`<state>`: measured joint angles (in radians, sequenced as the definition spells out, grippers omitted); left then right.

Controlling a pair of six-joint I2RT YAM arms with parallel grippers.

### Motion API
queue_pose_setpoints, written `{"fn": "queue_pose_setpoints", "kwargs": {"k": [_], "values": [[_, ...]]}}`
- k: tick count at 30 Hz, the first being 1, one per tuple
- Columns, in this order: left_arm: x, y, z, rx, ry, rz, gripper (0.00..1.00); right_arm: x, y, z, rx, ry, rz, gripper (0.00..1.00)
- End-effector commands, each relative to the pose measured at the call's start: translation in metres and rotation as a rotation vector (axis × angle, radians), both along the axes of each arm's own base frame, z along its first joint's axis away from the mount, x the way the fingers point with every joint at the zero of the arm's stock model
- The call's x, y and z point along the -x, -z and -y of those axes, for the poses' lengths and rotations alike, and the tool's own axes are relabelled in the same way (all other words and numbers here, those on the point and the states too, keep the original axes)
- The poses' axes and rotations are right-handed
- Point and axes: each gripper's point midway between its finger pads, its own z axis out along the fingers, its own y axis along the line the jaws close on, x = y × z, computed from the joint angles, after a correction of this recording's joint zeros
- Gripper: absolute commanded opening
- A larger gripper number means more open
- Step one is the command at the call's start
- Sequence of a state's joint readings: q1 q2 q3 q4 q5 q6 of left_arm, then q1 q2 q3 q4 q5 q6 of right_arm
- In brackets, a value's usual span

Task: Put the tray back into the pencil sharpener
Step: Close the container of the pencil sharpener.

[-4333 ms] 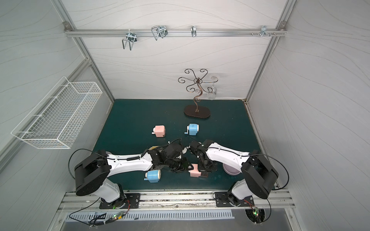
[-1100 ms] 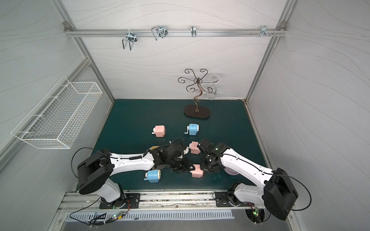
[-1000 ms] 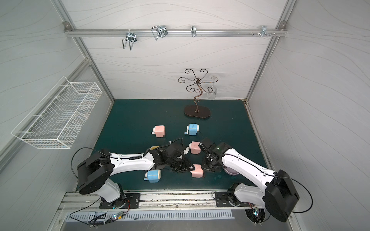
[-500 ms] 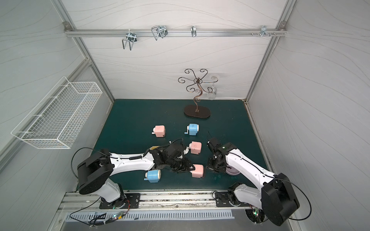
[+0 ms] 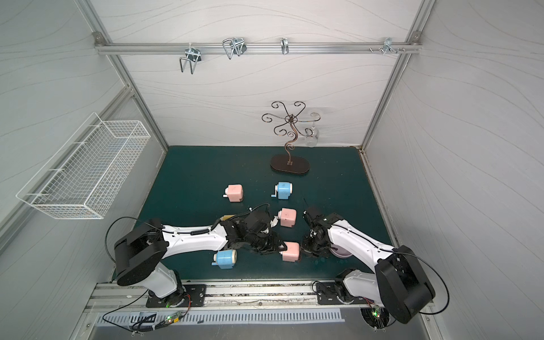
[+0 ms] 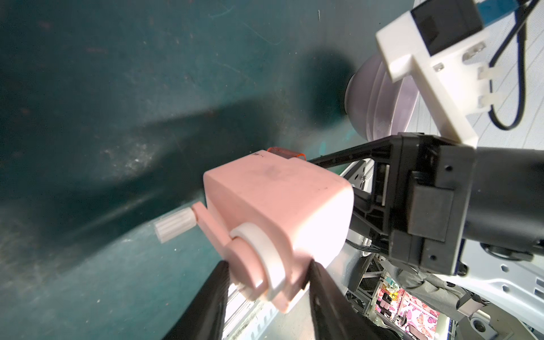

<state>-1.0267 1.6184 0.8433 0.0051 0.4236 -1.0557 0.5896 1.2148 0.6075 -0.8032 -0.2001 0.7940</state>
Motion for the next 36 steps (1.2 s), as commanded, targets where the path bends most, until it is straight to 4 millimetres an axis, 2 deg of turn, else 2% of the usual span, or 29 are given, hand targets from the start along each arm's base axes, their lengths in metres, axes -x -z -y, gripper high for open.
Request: {"fn": "queue_pose_setpoints", "kwargs": {"k": [1, 7, 36], "values": [[0.002, 0.013, -0.004, -0.062, -0.014, -0.031, 0.46, 0.001, 0.003, -0.007, -0.043, 0.004, -0.013, 0.0], [0.002, 0.013, -0.003, -0.062, -0.012, -0.031, 0.46, 0.002, 0.007, -0.012, -0.068, 0.012, -0.029, 0.0], [0.004, 0.014, 0.001, -0.062, -0.001, -0.037, 0.45, 0.0, -0.006, -0.027, -0.174, 0.026, -0.004, 0.0]]}}
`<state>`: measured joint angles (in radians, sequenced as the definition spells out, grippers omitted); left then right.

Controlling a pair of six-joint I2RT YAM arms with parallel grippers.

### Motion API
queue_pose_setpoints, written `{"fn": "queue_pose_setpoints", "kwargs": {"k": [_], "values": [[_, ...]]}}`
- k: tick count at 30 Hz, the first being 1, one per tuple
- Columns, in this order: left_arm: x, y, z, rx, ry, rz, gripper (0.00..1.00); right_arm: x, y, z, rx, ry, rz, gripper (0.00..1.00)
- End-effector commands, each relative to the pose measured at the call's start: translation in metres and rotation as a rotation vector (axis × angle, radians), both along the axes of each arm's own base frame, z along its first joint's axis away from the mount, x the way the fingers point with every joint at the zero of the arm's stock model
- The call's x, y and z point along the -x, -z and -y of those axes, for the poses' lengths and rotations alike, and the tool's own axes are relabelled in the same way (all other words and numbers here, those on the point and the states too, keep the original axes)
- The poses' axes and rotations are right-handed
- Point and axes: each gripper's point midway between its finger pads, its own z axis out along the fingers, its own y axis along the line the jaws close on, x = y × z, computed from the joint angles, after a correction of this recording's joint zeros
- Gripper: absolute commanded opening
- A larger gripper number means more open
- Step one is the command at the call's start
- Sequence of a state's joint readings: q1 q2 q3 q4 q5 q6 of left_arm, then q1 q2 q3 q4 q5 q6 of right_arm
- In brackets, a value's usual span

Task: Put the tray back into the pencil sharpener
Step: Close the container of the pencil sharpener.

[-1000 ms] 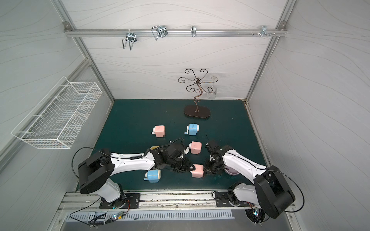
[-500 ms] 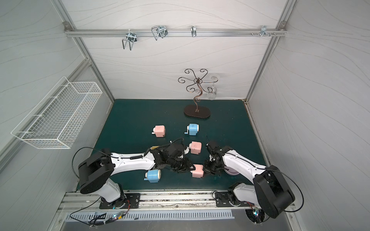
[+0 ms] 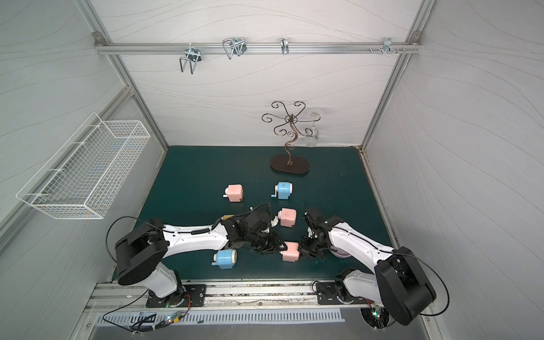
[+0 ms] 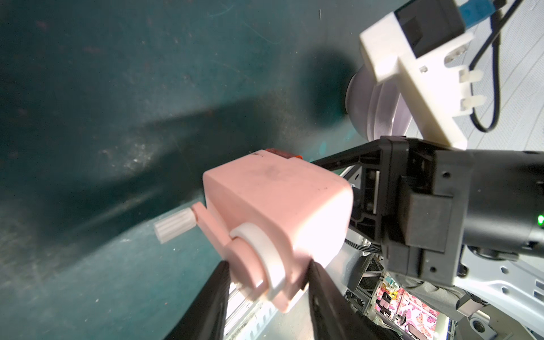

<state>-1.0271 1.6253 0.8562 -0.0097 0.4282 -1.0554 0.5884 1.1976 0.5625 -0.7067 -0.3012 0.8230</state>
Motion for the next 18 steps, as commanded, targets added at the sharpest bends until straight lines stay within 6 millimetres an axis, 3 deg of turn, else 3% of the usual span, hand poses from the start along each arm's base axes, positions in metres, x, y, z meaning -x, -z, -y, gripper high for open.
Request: {"fn": "queue_pose_setpoints", "kwargs": {"k": [1, 14, 18], "values": [[0.004, 0.013, 0.0, -0.054, -0.003, -0.028, 0.45, -0.002, -0.006, -0.009, -0.055, 0.01, 0.004, 0.0], [0.005, 0.016, 0.002, -0.053, 0.0, -0.033, 0.45, -0.003, -0.013, -0.03, -0.105, -0.02, 0.015, 0.0], [0.005, 0.015, 0.002, -0.052, 0.001, -0.032, 0.45, -0.002, -0.013, -0.024, -0.081, -0.016, 0.023, 0.0]]}}
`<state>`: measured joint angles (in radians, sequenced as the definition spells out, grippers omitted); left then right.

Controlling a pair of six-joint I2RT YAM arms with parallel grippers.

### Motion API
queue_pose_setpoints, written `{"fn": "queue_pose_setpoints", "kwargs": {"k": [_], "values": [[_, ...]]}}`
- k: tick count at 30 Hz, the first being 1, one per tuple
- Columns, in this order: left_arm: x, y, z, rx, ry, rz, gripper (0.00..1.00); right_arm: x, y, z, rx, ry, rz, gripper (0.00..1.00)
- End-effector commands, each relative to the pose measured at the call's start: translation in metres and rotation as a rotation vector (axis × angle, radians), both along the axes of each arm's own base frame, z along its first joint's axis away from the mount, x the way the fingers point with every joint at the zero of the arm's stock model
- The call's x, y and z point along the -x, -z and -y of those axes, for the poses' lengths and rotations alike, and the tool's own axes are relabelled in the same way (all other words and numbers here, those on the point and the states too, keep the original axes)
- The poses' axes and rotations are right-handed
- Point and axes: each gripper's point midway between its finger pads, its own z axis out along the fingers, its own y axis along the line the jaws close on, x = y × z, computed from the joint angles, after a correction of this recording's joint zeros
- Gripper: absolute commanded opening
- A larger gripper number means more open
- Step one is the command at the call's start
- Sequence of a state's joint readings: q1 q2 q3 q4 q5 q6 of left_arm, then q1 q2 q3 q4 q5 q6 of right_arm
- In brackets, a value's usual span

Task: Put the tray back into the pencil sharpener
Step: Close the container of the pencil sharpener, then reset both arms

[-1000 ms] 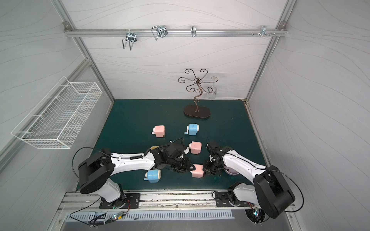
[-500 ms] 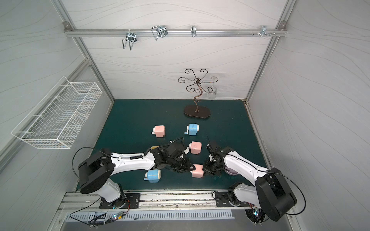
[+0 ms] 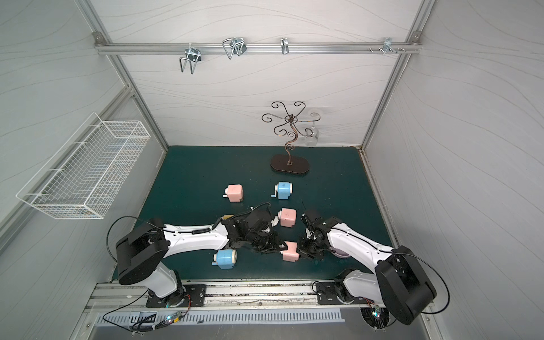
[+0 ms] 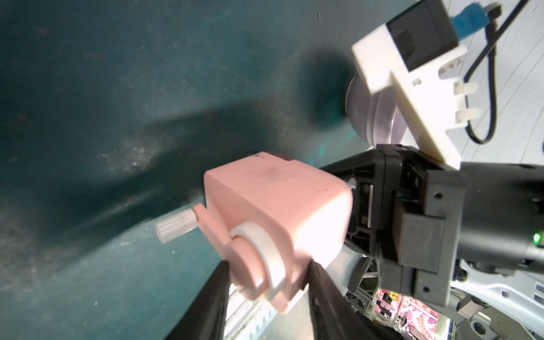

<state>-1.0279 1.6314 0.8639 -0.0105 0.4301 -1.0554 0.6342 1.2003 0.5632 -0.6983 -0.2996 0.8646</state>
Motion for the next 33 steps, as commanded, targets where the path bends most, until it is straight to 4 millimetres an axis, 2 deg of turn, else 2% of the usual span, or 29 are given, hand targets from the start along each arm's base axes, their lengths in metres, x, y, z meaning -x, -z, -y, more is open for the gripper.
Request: {"fn": "queue_pose_setpoints", "kwargs": {"k": [1, 6, 13, 18, 24, 28, 33], "values": [[0.005, 0.015, 0.0, -0.054, -0.001, -0.03, 0.45, -0.008, -0.013, -0.015, -0.073, -0.006, 0.04, 0.0], [0.005, 0.014, 0.0, -0.055, -0.001, -0.028, 0.45, -0.011, -0.018, 0.003, -0.022, 0.019, 0.071, 0.0], [0.003, 0.005, 0.002, -0.052, 0.005, -0.009, 0.51, -0.017, -0.032, 0.022, 0.059, 0.009, 0.129, 0.0], [-0.001, -0.009, 0.002, -0.079, 0.038, 0.035, 0.62, -0.021, -0.042, 0.028, 0.091, -0.007, 0.161, 0.09], [-0.018, -0.042, 0.0, -0.118, 0.045, 0.155, 0.69, -0.029, -0.059, 0.035, 0.137, -0.021, 0.203, 0.17], [-0.033, -0.074, -0.007, -0.15, 0.038, 0.281, 0.99, -0.036, -0.071, 0.037, 0.157, -0.032, 0.24, 0.2], [-0.057, -0.131, -0.032, -0.205, 0.0, 0.499, 0.99, -0.054, -0.094, 0.04, 0.198, -0.061, 0.331, 0.24]]}}
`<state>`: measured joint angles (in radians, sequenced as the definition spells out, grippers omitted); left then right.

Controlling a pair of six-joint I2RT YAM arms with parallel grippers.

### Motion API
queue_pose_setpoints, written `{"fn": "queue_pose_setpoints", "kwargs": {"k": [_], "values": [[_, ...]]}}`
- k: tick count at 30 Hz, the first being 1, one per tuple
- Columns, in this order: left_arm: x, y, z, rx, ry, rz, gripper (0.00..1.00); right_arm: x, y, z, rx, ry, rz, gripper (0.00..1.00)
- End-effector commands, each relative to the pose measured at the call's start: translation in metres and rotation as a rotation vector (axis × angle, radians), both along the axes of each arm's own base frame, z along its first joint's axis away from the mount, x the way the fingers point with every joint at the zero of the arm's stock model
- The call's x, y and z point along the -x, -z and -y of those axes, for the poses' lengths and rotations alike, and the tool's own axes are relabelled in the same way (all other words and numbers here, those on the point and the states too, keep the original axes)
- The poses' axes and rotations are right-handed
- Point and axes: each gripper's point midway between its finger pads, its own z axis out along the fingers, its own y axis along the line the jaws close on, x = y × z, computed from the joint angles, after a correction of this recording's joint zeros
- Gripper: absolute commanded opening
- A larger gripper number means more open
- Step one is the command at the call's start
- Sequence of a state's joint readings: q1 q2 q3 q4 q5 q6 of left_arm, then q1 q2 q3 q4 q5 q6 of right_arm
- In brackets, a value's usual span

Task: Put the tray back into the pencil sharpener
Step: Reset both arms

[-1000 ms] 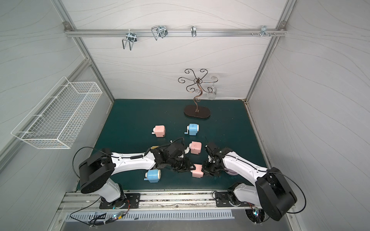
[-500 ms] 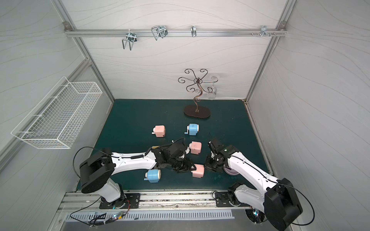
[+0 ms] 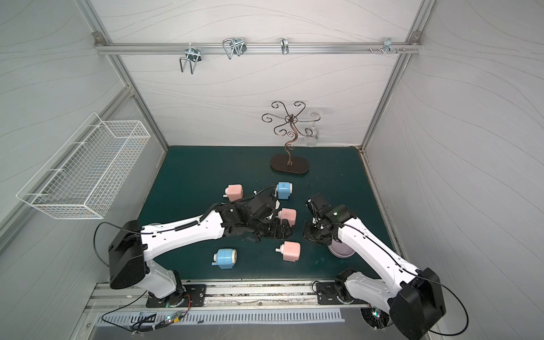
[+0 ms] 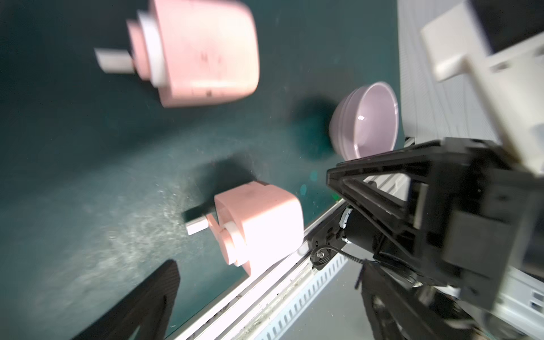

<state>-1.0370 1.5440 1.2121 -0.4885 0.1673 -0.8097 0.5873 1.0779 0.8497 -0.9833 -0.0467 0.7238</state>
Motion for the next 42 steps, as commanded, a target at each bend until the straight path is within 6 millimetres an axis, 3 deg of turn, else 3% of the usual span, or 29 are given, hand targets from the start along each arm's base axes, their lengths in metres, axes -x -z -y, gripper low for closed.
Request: {"fn": "queue_pose_setpoints", "kwargs": {"k": [1, 5, 7, 8, 9, 14, 17, 22, 24, 33, 37, 42], "values": [[-0.024, -0.057, -0.028, -0.056, -0.033, 0.239, 0.99, -0.011, -0.018, 0.012, 0.072, -0.028, 0.07, 0.24], [-0.054, -0.106, -0.079, -0.143, -0.136, 0.502, 0.99, -0.037, -0.053, 0.006, 0.069, -0.082, 0.222, 0.29], [-0.07, -0.122, -0.109, -0.184, -0.197, 0.598, 0.99, -0.054, -0.07, 0.005, 0.081, -0.097, 0.329, 0.45], [-0.079, -0.126, -0.126, -0.194, -0.233, 0.63, 0.99, -0.064, -0.077, 0.006, 0.098, -0.098, 0.388, 0.92], [-0.087, -0.128, -0.142, -0.198, -0.271, 0.646, 0.99, -0.074, -0.082, 0.007, 0.113, -0.096, 0.443, 0.99], [-0.127, -0.113, -0.231, -0.176, -0.541, 0.679, 0.99, -0.127, -0.087, 0.018, 0.24, -0.101, 0.668, 0.99], [-0.14, -0.094, -0.273, -0.193, -0.669, 0.694, 0.99, -0.155, -0.069, 0.033, 0.299, -0.085, 0.683, 0.99], [-0.153, -0.06, -0.328, -0.306, -0.821, 0.717, 0.99, -0.193, -0.029, 0.088, 0.199, 0.142, 0.651, 0.99], [-0.156, -0.048, -0.341, -0.337, -0.853, 0.727, 0.98, -0.202, -0.022, 0.102, 0.202, 0.169, 0.698, 0.99], [-0.158, -0.018, -0.372, -0.455, -0.912, 0.84, 0.98, -0.229, 0.008, 0.122, 0.345, 0.135, 0.875, 0.99], [-0.157, -0.004, -0.391, -0.476, -0.956, 0.837, 0.98, -0.238, 0.015, 0.11, 0.308, 0.045, 0.926, 0.99], [-0.154, 0.007, -0.414, -0.474, -1.017, 0.845, 0.98, -0.223, 0.013, 0.13, 0.343, 0.153, 1.096, 0.99]]}}
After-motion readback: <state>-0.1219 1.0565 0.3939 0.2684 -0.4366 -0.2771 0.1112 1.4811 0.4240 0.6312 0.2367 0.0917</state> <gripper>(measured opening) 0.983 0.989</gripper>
